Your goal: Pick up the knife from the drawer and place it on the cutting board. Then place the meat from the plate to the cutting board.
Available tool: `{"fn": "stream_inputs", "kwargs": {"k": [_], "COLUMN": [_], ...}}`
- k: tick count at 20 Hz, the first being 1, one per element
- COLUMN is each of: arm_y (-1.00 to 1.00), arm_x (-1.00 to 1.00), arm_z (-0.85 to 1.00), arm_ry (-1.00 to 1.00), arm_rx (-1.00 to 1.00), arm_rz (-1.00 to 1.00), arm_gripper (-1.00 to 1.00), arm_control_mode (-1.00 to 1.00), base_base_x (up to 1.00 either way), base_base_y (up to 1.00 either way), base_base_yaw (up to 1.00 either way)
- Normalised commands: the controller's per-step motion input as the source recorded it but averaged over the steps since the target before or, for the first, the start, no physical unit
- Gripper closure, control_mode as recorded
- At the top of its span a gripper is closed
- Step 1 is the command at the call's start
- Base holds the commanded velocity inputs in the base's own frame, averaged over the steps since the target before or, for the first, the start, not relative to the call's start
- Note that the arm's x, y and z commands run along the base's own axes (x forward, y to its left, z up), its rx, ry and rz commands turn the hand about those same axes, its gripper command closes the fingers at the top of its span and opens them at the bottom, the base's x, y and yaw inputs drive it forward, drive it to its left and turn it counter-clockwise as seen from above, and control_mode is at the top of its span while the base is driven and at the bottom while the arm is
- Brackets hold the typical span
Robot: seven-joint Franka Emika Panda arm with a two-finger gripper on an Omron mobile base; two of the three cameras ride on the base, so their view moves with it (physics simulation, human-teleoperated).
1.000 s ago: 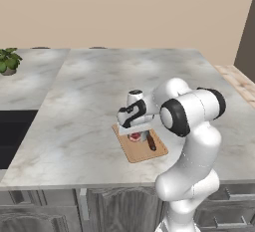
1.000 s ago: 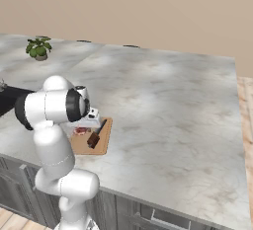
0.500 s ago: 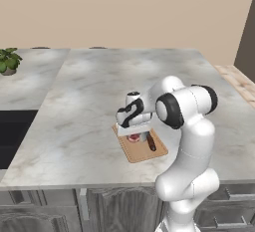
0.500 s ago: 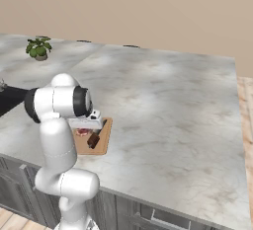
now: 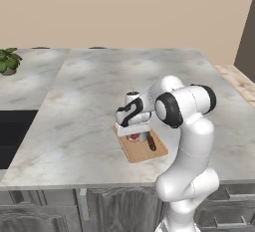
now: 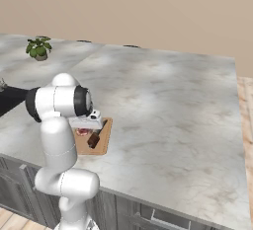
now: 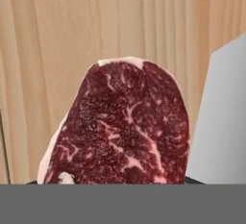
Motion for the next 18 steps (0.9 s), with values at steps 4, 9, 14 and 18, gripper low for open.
{"fn": "stream_inputs", "kwargs": {"k": [4, 9, 14, 18], "arm_y": [0.00, 0.00, 0.00, 0.05], "arm_x": [0.01, 0.00, 0.00, -0.03], "arm_z": [-0.02, 0.07, 0.32, 0.48], "arm_ry": [0.00, 0.00, 0.00, 0.00], "arm_rx": [0.00, 0.00, 0.00, -0.02], "arm_rz": [0.00, 0.00, 0.00, 0.00], "arm_gripper": [-1.00, -1.00, -1.00, -1.00], "arm_control_mode": [-1.00, -1.00, -1.00, -1.00], "base_base_x": [0.00, 0.00, 0.00, 0.00], "base_base_y": [0.00, 0.00, 0.00, 0.00], "base_base_yaw": [0.00, 0.00, 0.00, 0.00]}}
